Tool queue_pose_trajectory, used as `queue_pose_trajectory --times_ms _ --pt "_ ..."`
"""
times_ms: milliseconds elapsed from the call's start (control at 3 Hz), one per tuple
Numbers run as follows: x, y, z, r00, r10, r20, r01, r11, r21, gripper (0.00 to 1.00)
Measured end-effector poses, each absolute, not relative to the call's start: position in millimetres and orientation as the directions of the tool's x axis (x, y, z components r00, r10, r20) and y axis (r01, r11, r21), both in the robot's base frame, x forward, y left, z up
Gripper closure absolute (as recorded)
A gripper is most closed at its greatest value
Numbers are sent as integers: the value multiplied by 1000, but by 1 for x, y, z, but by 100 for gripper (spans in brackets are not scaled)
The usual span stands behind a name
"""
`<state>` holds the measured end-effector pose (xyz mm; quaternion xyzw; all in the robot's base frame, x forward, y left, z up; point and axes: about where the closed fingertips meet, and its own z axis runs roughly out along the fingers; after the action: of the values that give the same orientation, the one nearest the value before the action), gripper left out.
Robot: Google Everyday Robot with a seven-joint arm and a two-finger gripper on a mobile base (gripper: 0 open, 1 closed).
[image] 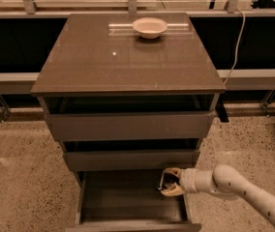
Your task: Place rxbar chocolate into bottom drawer
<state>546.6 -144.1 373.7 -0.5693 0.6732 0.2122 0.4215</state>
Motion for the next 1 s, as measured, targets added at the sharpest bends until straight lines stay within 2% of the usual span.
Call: queue_pose_trajectory --times_ms 333,1000 --pt "554 -175 318 11 -588 -808 -931 288 -223 100" --pt "548 -155 284 13 -603 -798 -954 231 -190 100"
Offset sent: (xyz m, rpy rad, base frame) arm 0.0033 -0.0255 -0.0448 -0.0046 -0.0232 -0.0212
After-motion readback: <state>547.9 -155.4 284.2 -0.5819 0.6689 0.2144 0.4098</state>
